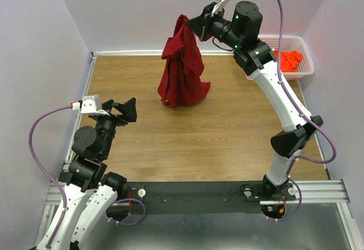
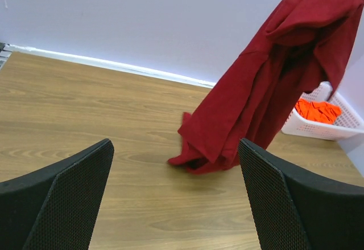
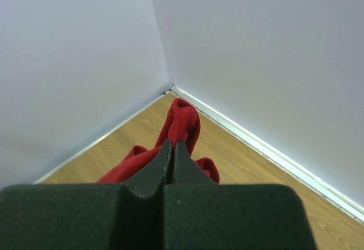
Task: Fold and stack the t-shirts
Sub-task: Move the tshirt to the center of the board, then flatten the tshirt out
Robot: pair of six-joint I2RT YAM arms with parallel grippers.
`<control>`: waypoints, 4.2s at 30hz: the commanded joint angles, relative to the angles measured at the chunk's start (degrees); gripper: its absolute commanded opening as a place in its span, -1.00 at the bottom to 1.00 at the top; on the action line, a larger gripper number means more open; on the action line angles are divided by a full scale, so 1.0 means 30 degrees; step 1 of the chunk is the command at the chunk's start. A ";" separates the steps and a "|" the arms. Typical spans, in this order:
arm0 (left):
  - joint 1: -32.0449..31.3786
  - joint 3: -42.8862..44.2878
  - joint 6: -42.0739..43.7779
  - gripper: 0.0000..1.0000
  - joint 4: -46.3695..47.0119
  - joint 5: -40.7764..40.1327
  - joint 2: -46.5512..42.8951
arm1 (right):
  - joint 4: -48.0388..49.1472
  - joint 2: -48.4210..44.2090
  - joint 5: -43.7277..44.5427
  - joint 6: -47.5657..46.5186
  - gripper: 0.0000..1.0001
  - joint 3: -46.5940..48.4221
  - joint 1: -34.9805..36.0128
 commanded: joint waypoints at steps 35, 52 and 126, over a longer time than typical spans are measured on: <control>-0.0006 -0.2583 -0.8516 0.96 -0.4038 -0.0044 0.3704 | 0.1132 0.3957 0.1758 0.7271 0.72 -1.2601 -0.1446; 0.3918 -0.5250 -0.8752 0.96 0.1938 0.1713 1.0763 | 0.1161 0.8119 0.4450 0.9440 0.50 -1.0052 -0.2152; -0.1618 0.1251 -0.7345 -1.00 -0.4705 -0.4404 1.4318 | -0.0450 -0.5768 0.7939 0.5108 0.83 -2.0864 -0.3822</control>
